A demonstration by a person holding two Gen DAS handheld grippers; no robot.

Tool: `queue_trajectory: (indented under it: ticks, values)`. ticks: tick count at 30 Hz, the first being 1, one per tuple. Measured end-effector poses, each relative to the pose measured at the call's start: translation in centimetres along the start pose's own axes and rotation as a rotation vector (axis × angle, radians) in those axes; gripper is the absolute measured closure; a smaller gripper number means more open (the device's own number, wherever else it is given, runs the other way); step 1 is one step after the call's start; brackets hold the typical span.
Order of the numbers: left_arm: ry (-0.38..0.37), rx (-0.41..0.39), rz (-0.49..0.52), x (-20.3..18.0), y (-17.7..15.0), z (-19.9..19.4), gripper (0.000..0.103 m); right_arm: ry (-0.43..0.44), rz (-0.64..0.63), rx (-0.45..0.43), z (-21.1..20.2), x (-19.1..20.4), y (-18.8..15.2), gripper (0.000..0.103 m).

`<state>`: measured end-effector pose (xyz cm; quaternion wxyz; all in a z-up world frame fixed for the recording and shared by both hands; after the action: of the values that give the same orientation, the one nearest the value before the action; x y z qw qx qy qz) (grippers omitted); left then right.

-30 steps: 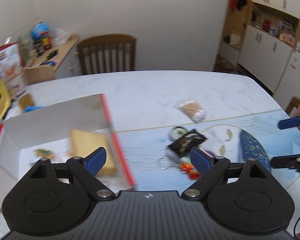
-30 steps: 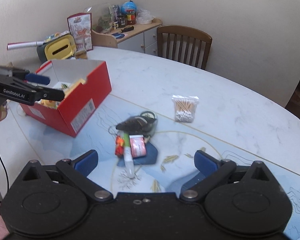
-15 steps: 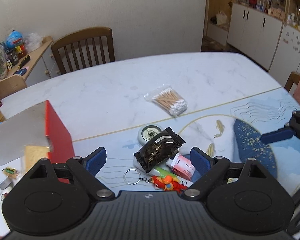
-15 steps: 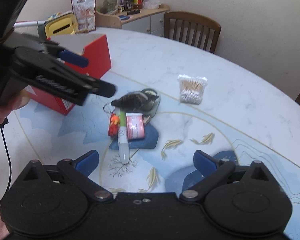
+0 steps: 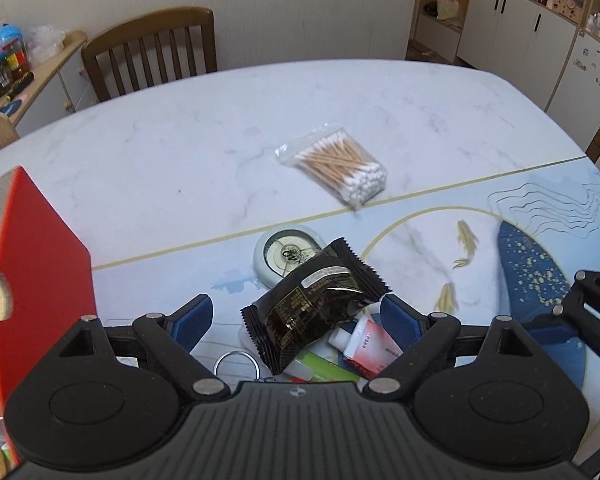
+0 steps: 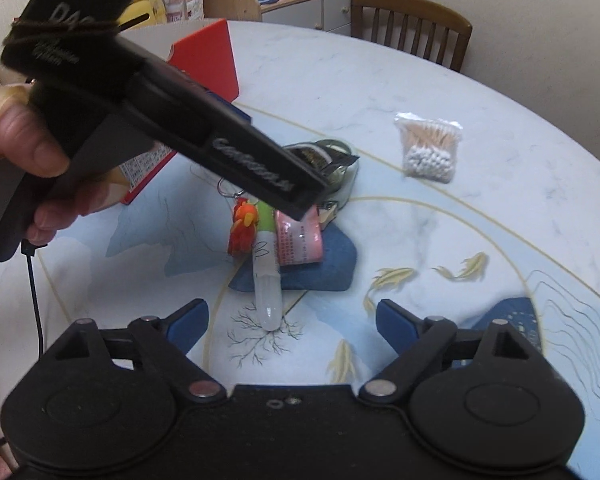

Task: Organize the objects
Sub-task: 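Grasp the black snack packet with the left gripper while the right grasps the white-green tube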

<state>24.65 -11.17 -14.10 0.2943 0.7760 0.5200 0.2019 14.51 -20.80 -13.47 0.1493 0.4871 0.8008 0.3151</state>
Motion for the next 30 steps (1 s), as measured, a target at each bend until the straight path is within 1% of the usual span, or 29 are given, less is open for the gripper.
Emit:
queue_trajectory:
  ticks: [3,5,8,10,12,14,18,20,21,23,24,26,30]
  values:
    - [0.003,0.013,-0.019,0.4,0.0,0.9,0.012,0.001,-0.007,0.001,0.8,0.2,0.0,0.017]
    - [-0.006,0.019,-0.031,0.7,0.0,1.3,0.012,-0.001,-0.016,0.004,1.3,0.2,0.0,0.023]
    - [-0.024,0.018,-0.041,0.8,0.0,1.7,0.012,-0.002,-0.025,0.009,2.0,0.2,-0.1,0.030]
    - [-0.031,0.018,-0.044,0.8,0.0,1.9,0.012,0.004,-0.026,0.013,2.4,0.2,-0.1,0.032]
    - [-0.034,0.014,-0.046,0.8,-0.1,2.1,0.012,-0.003,-0.044,0.002,2.4,0.3,0.0,0.037]
    - [-0.042,0.014,-0.048,0.7,-0.1,2.2,0.012,-0.004,-0.059,-0.007,2.5,0.5,0.1,0.045]
    - [-0.059,0.004,-0.047,0.4,-0.2,2.1,0.012,0.003,-0.076,-0.025,2.6,1.0,0.2,0.057]
    - [-0.067,-0.002,-0.047,0.3,-0.1,2.0,0.020,0.003,-0.078,-0.031,2.7,1.1,0.3,0.065]
    - [-0.071,-0.003,-0.049,0.3,-0.1,1.9,0.022,0.002,-0.078,-0.034,2.7,1.1,0.3,0.067]
    - [-0.082,-0.004,-0.058,0.3,0.0,1.8,0.022,0.000,-0.075,-0.038,2.6,0.9,0.4,0.079]
    - [-0.088,-0.006,-0.061,0.2,0.0,1.7,0.023,-0.001,-0.073,-0.039,2.6,0.9,0.4,0.082]
    - [-0.092,-0.008,-0.059,0.0,0.1,1.5,0.034,0.000,-0.068,-0.037,2.6,0.8,0.5,0.084]
    - [-0.088,-0.004,-0.056,0.0,0.3,1.2,0.039,0.002,-0.063,-0.036,2.7,0.7,0.6,0.085]
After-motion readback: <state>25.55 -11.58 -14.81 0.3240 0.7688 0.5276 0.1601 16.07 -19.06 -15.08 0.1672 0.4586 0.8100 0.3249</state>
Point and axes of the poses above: each gripper's, at about its wrist camera, not at the fingertips, and z roughly the way its jaws point, x to its left, y to its top, the point moved 5 cm from there along z, roughly the way its jaws point, and after that the axes turned 7 degrees about -x, right-handed, at the moved point
